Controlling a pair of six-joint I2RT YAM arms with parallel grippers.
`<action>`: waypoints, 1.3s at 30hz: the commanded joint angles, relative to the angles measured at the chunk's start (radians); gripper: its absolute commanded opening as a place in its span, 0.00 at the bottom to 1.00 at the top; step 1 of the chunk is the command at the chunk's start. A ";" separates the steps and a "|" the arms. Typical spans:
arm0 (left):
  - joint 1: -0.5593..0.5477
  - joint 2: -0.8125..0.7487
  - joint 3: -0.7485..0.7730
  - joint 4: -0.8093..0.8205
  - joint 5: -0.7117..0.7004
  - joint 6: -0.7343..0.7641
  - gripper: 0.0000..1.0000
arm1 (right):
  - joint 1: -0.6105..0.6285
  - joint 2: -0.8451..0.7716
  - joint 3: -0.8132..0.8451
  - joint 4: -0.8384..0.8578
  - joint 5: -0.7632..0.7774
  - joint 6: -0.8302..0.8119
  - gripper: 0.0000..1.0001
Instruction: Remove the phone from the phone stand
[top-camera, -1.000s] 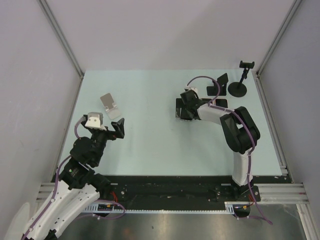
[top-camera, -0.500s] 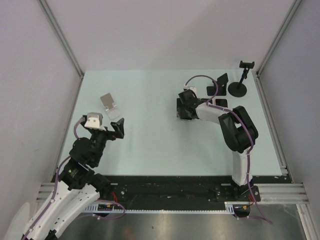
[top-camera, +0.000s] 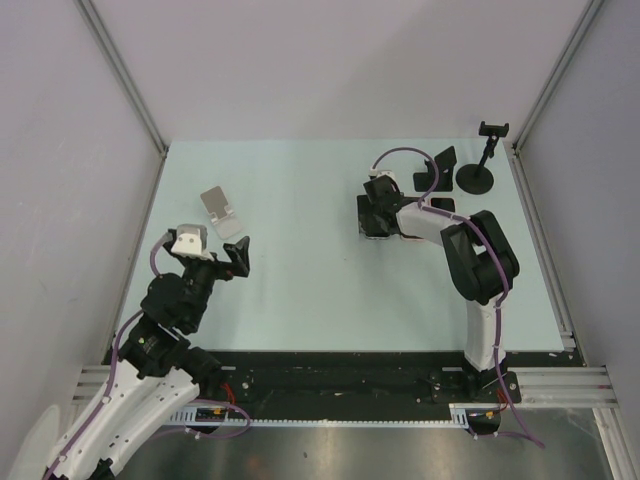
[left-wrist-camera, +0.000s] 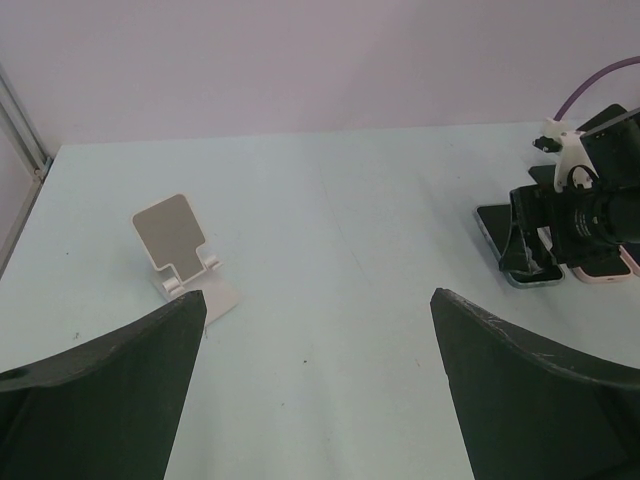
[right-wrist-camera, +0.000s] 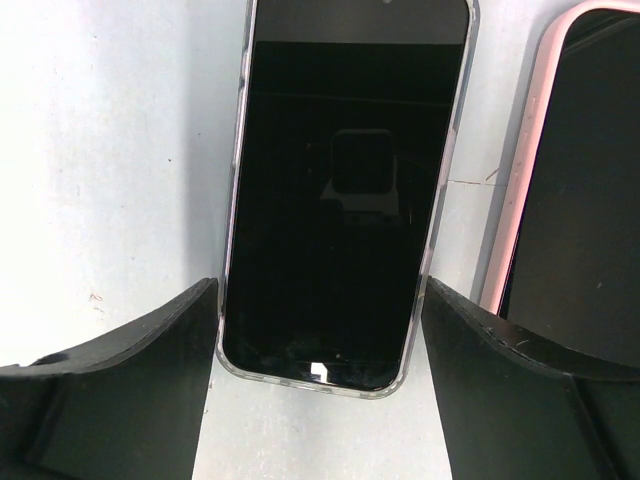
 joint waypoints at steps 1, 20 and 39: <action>0.008 0.008 -0.004 0.031 0.015 0.029 1.00 | -0.031 0.016 -0.008 -0.127 0.073 -0.057 0.65; 0.008 0.010 -0.004 0.033 0.015 0.030 1.00 | -0.035 -0.032 -0.046 -0.113 0.040 -0.029 0.68; 0.008 0.028 -0.004 0.033 0.009 0.030 1.00 | 0.024 -0.193 -0.046 -0.077 0.030 -0.043 0.99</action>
